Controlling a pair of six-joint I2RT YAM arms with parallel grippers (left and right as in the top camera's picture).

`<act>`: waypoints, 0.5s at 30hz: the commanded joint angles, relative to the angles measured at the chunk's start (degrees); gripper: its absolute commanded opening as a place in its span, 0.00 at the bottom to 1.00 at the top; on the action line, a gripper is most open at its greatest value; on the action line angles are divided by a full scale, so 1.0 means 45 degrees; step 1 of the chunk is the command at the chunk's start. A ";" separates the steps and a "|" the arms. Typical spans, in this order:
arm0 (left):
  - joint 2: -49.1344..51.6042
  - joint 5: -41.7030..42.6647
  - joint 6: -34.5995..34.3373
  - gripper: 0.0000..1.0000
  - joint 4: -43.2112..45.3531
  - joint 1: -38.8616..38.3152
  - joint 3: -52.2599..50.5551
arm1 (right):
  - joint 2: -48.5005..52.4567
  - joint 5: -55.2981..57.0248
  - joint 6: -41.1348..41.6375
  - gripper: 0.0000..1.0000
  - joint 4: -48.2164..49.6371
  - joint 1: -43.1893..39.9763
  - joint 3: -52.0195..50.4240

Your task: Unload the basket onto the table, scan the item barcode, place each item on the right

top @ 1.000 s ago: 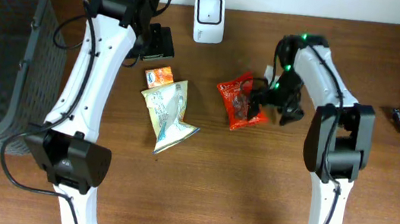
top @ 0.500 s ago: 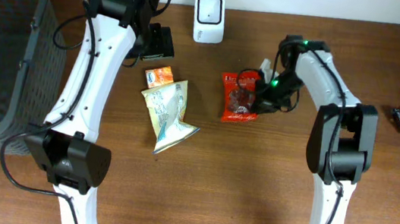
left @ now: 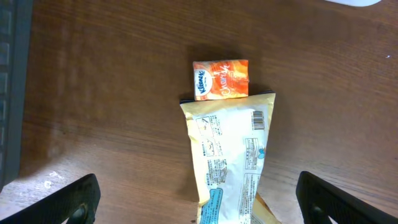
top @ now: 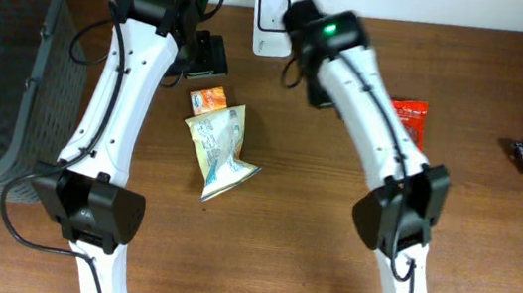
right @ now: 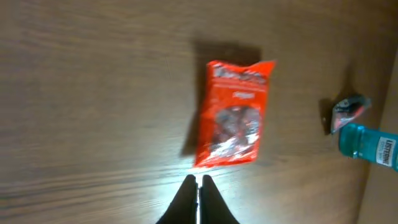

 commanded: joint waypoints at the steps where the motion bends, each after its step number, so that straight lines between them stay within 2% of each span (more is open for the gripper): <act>1: -0.0253 -0.0053 -0.0015 0.99 -0.0015 0.0029 0.0199 | 0.0102 0.0481 0.1098 0.33 0.0087 -0.0223 -0.0340; 2: -0.0253 -0.0053 -0.0015 0.99 -0.0015 0.0029 0.0199 | 0.0083 0.0384 0.1073 0.66 0.0117 -0.0544 -0.0330; 3: -0.0253 -0.0053 -0.0015 0.99 -0.0019 0.0029 0.0199 | 0.0092 0.0335 0.0520 0.87 0.0117 -0.0933 -0.0335; 5: -0.0253 -0.0053 -0.0015 0.99 -0.0019 0.0029 0.0194 | 0.0287 -0.0597 -0.0937 0.94 0.0209 -0.1753 -0.0335; 10: -0.0253 -0.0053 -0.0015 0.99 -0.0019 0.0029 0.0199 | 0.0738 -0.0899 -0.0733 0.98 0.1729 -0.2909 -0.0879; 13: -0.0253 -0.0053 -0.0015 0.99 -0.0019 0.0029 0.0199 | 0.0806 -0.2579 -0.0534 0.99 0.3279 -0.3526 -0.2123; 15: -0.0253 -0.0053 -0.0015 0.99 -0.0015 0.0029 0.0199 | 0.0806 -0.2686 -0.0772 0.99 0.4347 -0.3677 -0.3041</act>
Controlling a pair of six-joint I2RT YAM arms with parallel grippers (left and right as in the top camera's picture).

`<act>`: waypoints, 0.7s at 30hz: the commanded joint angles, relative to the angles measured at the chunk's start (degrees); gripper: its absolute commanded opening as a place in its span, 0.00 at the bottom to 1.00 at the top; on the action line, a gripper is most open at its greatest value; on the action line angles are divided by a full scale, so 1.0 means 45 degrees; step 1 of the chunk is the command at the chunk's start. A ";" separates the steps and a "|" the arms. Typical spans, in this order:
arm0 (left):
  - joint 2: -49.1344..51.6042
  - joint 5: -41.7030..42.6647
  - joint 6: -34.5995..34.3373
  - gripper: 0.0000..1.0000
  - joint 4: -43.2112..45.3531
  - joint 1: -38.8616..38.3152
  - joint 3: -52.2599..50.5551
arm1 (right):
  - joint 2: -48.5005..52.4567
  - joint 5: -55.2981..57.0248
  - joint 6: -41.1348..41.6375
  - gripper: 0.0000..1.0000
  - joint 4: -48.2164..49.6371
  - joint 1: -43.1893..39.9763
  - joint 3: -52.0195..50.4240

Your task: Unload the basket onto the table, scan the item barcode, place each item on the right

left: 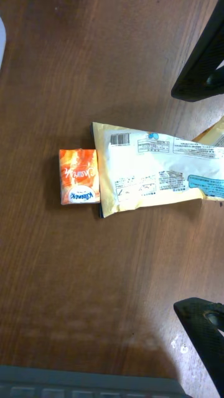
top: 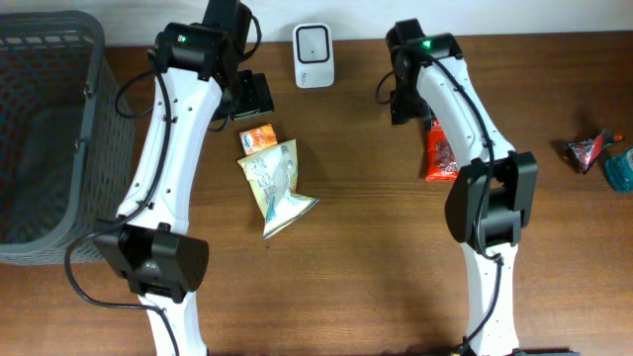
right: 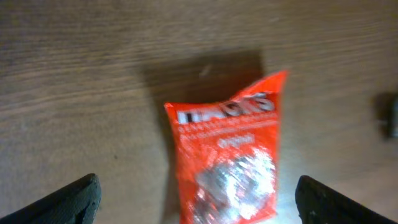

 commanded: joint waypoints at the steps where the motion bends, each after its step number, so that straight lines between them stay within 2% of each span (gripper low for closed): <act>1: -0.0253 -0.0053 -0.0015 0.99 -0.0010 0.0029 0.0199 | 0.0189 -0.0622 -0.0248 0.99 0.1059 -0.0335 -0.1273; 5: -0.0253 -0.0053 -0.0015 0.99 -0.0010 0.0029 0.0194 | 0.0189 0.0340 -0.0243 0.96 0.2501 -0.0408 -0.2618; 9: -0.0253 -0.0053 -0.0015 0.99 -0.0005 0.0029 0.0199 | 0.0189 0.0423 -0.0248 0.86 0.2900 -0.0821 -0.3060; 12: -0.0253 -0.0053 -0.0015 0.99 -0.0005 0.0029 0.0199 | 0.0189 0.0374 -0.0243 0.84 0.2997 -0.1205 -0.3065; 16: -0.0253 -0.0053 -0.0015 0.99 -0.0005 0.0029 0.0199 | 0.0515 -0.0228 -0.0248 0.70 0.3264 -0.1413 -0.3143; 17: -0.0253 -0.0053 -0.0015 0.99 -0.0010 0.0029 0.0199 | 0.0573 -0.0423 -0.0238 0.58 0.3303 -0.1404 -0.3143; 18: -0.0253 -0.0053 -0.0015 0.99 -0.0010 0.0029 0.0199 | 0.0593 -0.0908 -0.0223 0.29 0.3429 -0.1404 -0.3143; 19: -0.0253 -0.0053 -0.0015 0.99 -0.0010 0.0029 0.0199 | 0.0578 -0.1171 -0.0189 0.15 0.3551 -0.1404 -0.3113; 21: -0.0253 -0.0053 -0.0015 0.99 -0.0010 0.0029 0.0199 | 0.0447 -0.1676 -0.0189 0.04 0.3536 -0.1404 -0.2798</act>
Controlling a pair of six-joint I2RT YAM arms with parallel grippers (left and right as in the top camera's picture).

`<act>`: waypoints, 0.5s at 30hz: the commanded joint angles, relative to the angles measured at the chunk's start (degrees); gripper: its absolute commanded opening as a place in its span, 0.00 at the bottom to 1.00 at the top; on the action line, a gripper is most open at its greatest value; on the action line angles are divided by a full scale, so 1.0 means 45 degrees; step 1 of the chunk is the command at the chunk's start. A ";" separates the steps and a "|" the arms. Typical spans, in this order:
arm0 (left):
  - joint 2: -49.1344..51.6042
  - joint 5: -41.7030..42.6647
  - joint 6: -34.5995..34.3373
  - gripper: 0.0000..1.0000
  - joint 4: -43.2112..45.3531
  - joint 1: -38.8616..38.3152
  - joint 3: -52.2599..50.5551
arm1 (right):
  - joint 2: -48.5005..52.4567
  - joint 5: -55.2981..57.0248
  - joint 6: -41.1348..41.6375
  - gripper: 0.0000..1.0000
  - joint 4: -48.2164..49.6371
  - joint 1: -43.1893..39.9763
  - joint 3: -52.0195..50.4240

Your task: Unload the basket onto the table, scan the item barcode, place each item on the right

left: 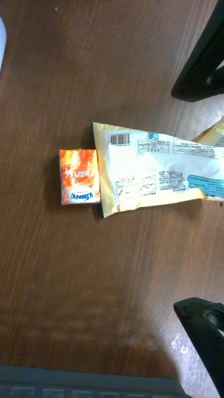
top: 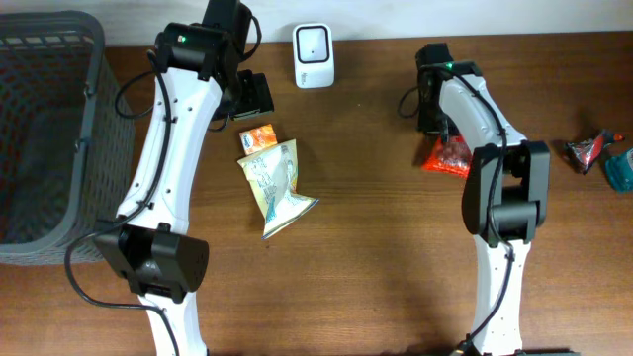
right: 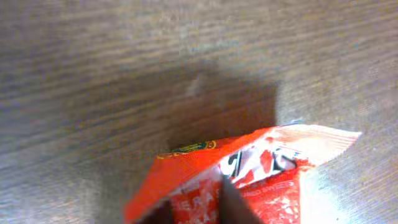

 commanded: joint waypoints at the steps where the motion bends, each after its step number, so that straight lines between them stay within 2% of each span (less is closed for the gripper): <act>1: -0.0253 -0.0053 -0.0015 0.99 -0.0015 0.0029 0.0199 | 0.0049 -0.1671 0.0141 0.04 -0.0107 0.0010 0.0534; 4: -0.0253 -0.0053 -0.0015 0.99 -0.0010 0.0029 0.0199 | -0.0340 -0.3395 0.0136 0.04 -0.1137 0.0010 0.2293; 7: -0.0253 -0.0053 -0.0015 0.99 -0.0015 0.0029 0.0194 | -0.0413 -0.7043 -0.0121 0.04 -0.2871 0.0010 0.4945; 9: -0.0253 -0.0053 -0.0015 0.99 -0.0010 0.0029 0.0199 | -0.0413 -0.9772 -0.0578 0.04 -0.3541 0.0005 0.5921; 12: -0.0253 -0.0053 -0.0015 0.99 -0.0010 0.0029 0.0199 | -0.0287 -1.3571 -0.0588 0.04 -0.3653 0.0049 0.5455; 15: -0.0253 -0.0053 -0.0015 0.99 -0.0015 0.0029 0.0199 | -0.0233 -1.5926 -0.0826 0.04 -0.2725 0.0413 0.3444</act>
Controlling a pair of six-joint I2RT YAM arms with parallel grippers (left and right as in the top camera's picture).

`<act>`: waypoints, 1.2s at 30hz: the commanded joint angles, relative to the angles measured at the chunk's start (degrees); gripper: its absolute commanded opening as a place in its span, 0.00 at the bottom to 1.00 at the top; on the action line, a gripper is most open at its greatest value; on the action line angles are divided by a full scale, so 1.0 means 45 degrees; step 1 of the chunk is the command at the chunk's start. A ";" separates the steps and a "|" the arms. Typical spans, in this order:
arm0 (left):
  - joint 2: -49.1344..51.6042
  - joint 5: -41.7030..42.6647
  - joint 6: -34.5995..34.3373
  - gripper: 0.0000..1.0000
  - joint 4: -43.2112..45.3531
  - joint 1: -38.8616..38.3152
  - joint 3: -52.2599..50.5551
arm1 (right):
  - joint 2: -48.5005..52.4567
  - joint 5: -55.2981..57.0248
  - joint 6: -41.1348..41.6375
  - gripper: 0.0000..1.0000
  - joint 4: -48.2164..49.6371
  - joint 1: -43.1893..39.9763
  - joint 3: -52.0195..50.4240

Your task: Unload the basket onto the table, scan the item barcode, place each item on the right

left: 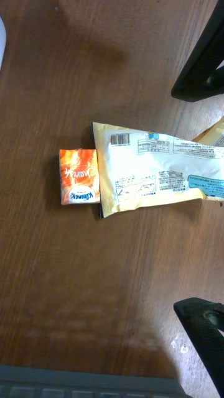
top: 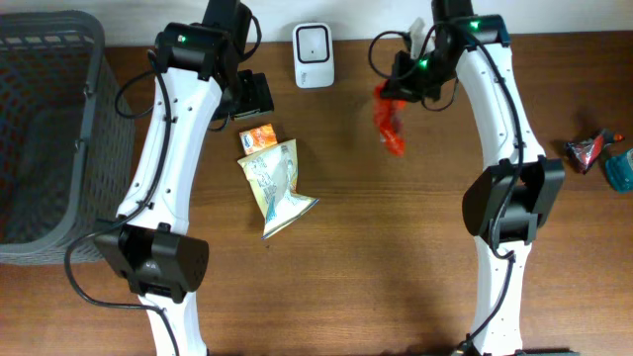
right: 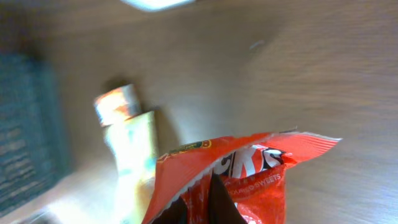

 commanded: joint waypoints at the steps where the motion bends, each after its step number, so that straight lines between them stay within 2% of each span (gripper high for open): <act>1: -0.0253 -0.0053 -0.0010 0.99 -0.0015 0.0029 0.0194 | -0.0039 -0.4138 -0.0355 0.04 0.1112 0.0486 -0.2331; 3: -0.0253 -0.0053 -0.0010 0.99 -0.0015 0.0029 0.0199 | -0.0034 -0.6256 -0.0189 0.04 0.3211 0.0641 -0.4609; 4: -0.0253 -0.0053 -0.0010 0.99 -0.0010 0.0029 0.0199 | -0.0029 -0.6314 0.0495 0.04 0.4201 0.0622 -0.5600; 5: -0.0253 -0.0053 -0.0010 0.99 -0.0010 0.0029 0.0199 | -0.0029 -0.5843 0.0617 0.07 0.4745 0.0461 -0.6178; 6: -0.0253 -0.0053 -0.0010 0.99 -0.0015 0.0029 0.0199 | -0.0029 -0.4789 0.0617 0.18 0.4629 0.0287 -0.6251; 7: -0.0253 -0.0053 -0.0010 0.99 -0.0010 0.0029 0.0199 | -0.0053 -0.3322 0.0617 0.22 0.4342 0.0073 -0.6212; 8: -0.0253 -0.0053 -0.0010 0.99 -0.0010 0.0029 0.0194 | -0.0107 -0.1642 0.0612 0.33 0.3847 -0.0219 -0.6037; 9: -0.0253 -0.0053 -0.0010 0.99 -0.0015 0.0029 0.0199 | -0.0151 -0.0005 0.0602 0.54 0.3215 -0.0568 -0.5707; 13: -0.0253 -0.0053 -0.0010 0.99 -0.0010 0.0029 0.0199 | -0.0175 0.4197 0.0112 0.73 0.0194 -0.1491 -0.3298; 16: -0.0253 -0.0053 -0.0010 0.99 -0.0010 0.0029 0.0199 | -0.0175 0.4945 -0.1175 0.87 -0.2550 -0.1632 -0.0015; 18: -0.0253 -0.0053 -0.0010 0.99 -0.0015 0.0029 0.0199 | -0.0175 0.4459 -0.2463 0.86 -0.4376 -0.1214 0.1379; 19: -0.0253 -0.0053 -0.0010 0.99 -0.0015 0.0029 0.0194 | -0.0170 0.4289 -0.3011 0.82 -0.5047 -0.0826 0.1404; 20: -0.0253 -0.0053 -0.0010 0.99 -0.0015 0.0029 0.0199 | -0.0141 0.4294 -0.3118 0.73 -0.5362 -0.0510 0.1258; 21: -0.0253 -0.0053 -0.0010 0.99 -0.0015 0.0029 0.0199 | -0.0136 0.4289 -0.3113 0.59 -0.5357 -0.0126 0.0865; 22: -0.0253 -0.0053 -0.0010 0.99 -0.0015 0.0029 0.0199 | -0.0117 0.4289 -0.3113 0.37 -0.5260 0.0398 0.0301; 23: -0.0253 -0.0053 -0.0010 0.99 -0.0015 0.0029 0.0199 | -0.0117 0.4294 -0.3055 0.26 -0.4920 0.0831 -0.0311; 24: -0.0253 -0.0053 -0.0010 0.99 -0.0010 0.0024 0.0199 | -0.0117 0.4337 -0.2822 0.21 -0.4430 0.1195 -0.0947; 27: -0.0253 -0.0053 -0.0010 0.99 -0.0015 0.0024 0.0199 | -0.0117 0.4410 -0.1661 0.21 -0.2239 0.1967 -0.3021; 29: -0.0253 -0.0049 -0.0010 0.99 -0.0015 0.0024 0.0199 | -0.0117 0.4415 -0.1069 0.15 -0.0495 0.2157 -0.4187; 32: -0.0253 -0.0053 -0.0010 0.99 -0.0015 0.0024 0.0199 | -0.0107 0.3837 -0.0787 0.16 0.2370 0.2545 -0.5221; 34: -0.0253 -0.0053 -0.0010 0.99 -0.0010 0.0024 0.0199 | -0.0107 0.2662 -0.1734 0.21 0.3400 0.3036 -0.5246; 36: -0.0253 -0.0053 -0.0010 0.99 -0.0010 0.0024 0.0199 | -0.0117 0.2055 -0.2676 0.31 0.3463 0.3706 -0.4828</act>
